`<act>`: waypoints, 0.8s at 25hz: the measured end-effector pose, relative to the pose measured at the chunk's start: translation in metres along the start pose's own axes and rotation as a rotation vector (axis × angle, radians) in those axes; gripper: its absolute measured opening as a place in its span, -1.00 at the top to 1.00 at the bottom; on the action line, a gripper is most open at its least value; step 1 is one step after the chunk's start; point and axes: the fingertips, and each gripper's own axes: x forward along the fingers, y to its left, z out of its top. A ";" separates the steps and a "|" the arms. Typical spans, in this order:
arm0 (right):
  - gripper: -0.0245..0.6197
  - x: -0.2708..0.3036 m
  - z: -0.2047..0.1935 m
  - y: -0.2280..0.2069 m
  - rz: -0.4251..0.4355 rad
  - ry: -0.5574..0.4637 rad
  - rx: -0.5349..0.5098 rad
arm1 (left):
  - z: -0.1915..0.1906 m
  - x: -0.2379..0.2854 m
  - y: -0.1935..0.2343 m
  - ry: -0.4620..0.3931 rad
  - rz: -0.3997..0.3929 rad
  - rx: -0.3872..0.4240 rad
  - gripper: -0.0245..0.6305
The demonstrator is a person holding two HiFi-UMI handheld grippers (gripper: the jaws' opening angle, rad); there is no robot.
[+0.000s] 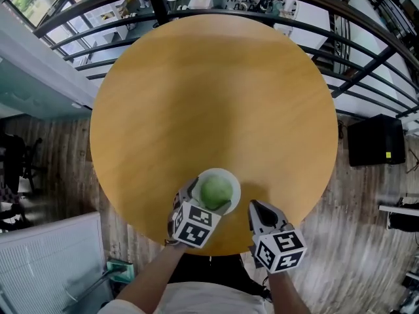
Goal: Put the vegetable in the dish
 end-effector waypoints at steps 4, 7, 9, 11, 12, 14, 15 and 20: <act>0.85 -0.013 0.003 0.011 0.005 -0.008 -0.039 | 0.014 -0.029 0.000 -0.062 0.021 -0.028 -0.54; 0.85 -0.023 0.006 0.023 0.011 -0.019 -0.063 | 0.018 -0.055 -0.005 -0.088 0.004 -0.037 -0.53; 0.85 -0.032 0.009 0.031 0.017 -0.032 -0.077 | 0.018 -0.074 -0.008 -0.099 0.004 -0.052 -0.37; 0.85 -0.042 0.013 0.039 0.023 -0.046 -0.090 | 0.018 -0.094 -0.008 -0.119 0.029 -0.067 0.10; 0.85 -0.047 0.015 0.043 0.026 -0.052 -0.097 | 0.018 -0.105 -0.008 -0.131 0.047 -0.070 0.22; 0.85 -0.056 0.019 0.053 0.033 -0.063 -0.111 | 0.018 -0.126 -0.006 -0.160 0.082 -0.076 0.54; 0.85 -0.061 0.021 0.057 0.036 -0.068 -0.116 | 0.018 -0.137 -0.005 -0.171 0.095 -0.081 0.66; 0.85 -0.078 0.021 0.079 0.047 -0.081 -0.136 | 0.005 -0.178 -0.015 -0.185 0.102 -0.083 0.85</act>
